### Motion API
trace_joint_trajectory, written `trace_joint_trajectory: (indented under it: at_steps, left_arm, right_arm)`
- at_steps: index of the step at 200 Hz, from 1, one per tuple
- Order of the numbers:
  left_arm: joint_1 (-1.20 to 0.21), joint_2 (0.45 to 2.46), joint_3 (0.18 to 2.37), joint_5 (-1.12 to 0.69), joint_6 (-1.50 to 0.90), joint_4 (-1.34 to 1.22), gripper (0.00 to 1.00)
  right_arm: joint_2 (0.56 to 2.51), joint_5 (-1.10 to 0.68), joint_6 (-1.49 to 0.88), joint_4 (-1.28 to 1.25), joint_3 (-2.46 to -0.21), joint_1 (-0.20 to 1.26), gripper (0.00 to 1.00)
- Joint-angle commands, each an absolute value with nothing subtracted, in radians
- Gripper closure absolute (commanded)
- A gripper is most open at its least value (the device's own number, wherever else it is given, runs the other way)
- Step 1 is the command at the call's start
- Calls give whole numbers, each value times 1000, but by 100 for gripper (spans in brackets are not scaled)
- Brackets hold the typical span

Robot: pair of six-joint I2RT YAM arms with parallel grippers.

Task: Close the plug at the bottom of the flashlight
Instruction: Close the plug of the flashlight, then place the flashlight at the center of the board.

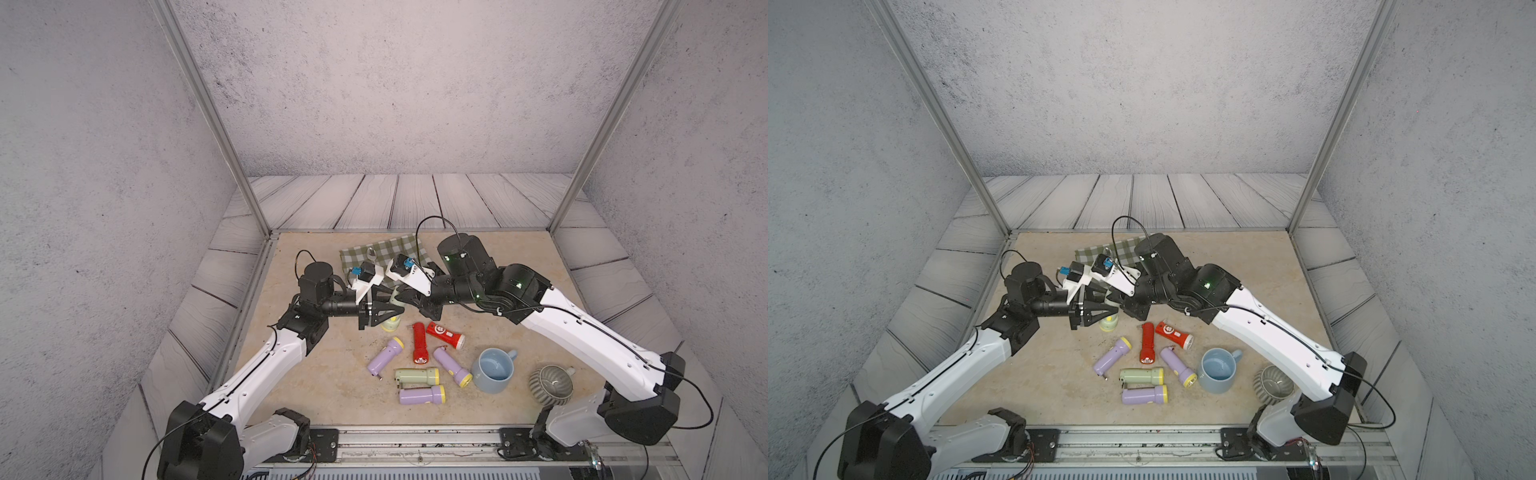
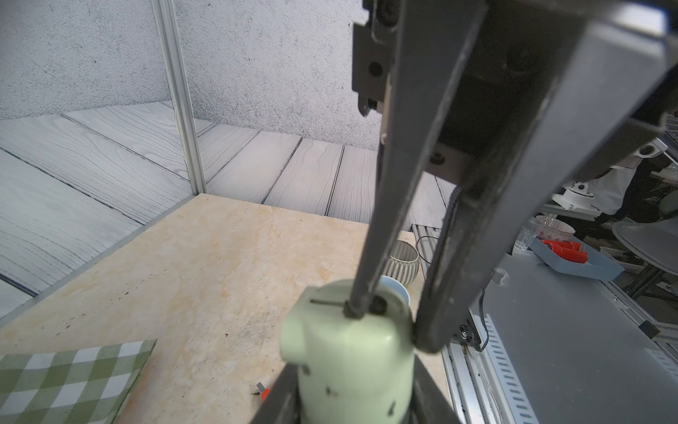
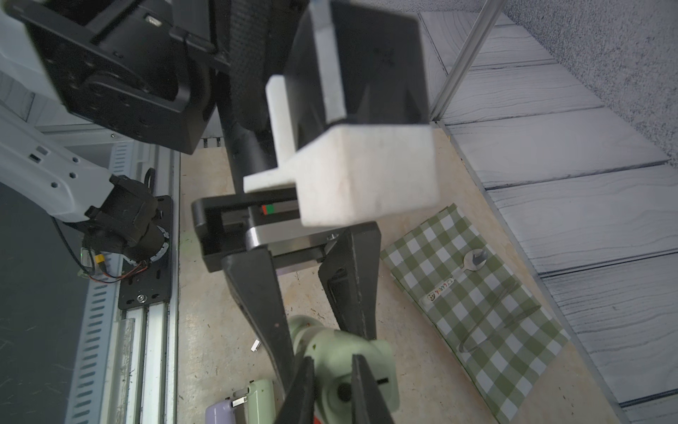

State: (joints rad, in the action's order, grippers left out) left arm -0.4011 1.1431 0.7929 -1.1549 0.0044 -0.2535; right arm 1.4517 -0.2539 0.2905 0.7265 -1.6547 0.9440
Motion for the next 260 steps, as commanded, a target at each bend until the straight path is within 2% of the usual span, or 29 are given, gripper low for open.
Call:
trace_joint_trajectory:
  at_steps: [1, 15, 48, 68, 87, 130, 151, 183, 221, 260]
  left_arm:
    - [-390, 1122, 831, -1121, -10, -316, 100]
    - [-388, 1126, 831, -1117, -15, -320, 100]
    - [-383, 1137, 831, -1112, -24, -323, 100]
    - [-383, 1139, 831, -1117, -27, -330, 100]
    - [-383, 1139, 830, -1113, -29, -333, 100]
    - [-380, 1125, 827, -1016, -26, -280, 100]
    - [-375, 1109, 835, -894, -54, -225, 100]
    - [-374, 1046, 838, -580, -106, -65, 100]
    - [-367, 928, 846, -291, -135, 138, 100]
    - [-345, 835, 878, -150, -162, 351, 100]
  right_arm:
    - [1463, -326, 266, 768, -1635, 983, 86]
    - [1465, -348, 257, 775, -1642, 984, 92]
    - [1450, -366, 252, 783, -1666, 983, 96]
    - [1424, -346, 242, 776, -1686, 982, 95]
    - [1379, -322, 241, 744, -1682, 983, 91]
    - [1333, -240, 197, 688, -1643, 943, 86]
    - [1331, -236, 134, 660, -1614, 896, 83]
    - [1291, -183, 40, 577, -1516, 826, 77]
    - [1282, -164, -60, 561, -1427, 760, 77]
    - [1255, -167, -162, 488, -1335, 737, 78]
